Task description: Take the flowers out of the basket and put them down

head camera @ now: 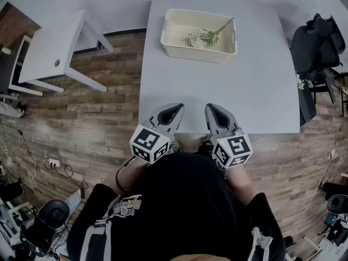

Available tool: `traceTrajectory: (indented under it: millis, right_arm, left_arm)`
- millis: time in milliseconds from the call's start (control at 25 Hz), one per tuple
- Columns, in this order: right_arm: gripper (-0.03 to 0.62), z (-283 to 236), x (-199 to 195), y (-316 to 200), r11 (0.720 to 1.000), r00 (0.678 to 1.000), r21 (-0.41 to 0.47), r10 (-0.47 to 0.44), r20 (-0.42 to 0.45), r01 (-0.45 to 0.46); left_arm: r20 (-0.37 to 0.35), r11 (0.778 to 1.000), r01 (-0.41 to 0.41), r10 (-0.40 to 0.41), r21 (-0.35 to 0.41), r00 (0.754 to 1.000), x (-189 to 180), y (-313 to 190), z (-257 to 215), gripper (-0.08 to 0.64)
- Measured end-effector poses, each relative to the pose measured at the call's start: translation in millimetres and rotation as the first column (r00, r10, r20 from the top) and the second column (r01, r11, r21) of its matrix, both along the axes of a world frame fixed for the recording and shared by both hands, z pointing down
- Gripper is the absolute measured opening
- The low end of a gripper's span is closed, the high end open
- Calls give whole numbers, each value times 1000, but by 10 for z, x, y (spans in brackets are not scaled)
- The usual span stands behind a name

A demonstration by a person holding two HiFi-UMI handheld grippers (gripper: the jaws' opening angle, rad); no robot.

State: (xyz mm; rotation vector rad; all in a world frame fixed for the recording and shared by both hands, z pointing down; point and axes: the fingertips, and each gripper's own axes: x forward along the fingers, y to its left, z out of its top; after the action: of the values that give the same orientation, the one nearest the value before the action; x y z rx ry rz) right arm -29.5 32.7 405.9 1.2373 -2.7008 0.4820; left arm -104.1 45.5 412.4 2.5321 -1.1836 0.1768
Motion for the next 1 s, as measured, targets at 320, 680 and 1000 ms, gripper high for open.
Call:
traceTrajectory:
  millis: [320,680,1000]
  right_arm:
    - [21,-35,-20,31,1000,999,0,0,35,0]
    - [21,-65,-81,73,1000,999,12,-16,39,16]
    - [21,-57,-129,87,1000,999,9,-29,42,29]
  left_arm:
    - [-4,1000,-14,14,6,1000,11,44,-21,6]
    - [-1,1000,-18,18,10,1000,-9,84,-24,6]
    - [2,1000,-18,18,8,1000,-40,121,-4,6]
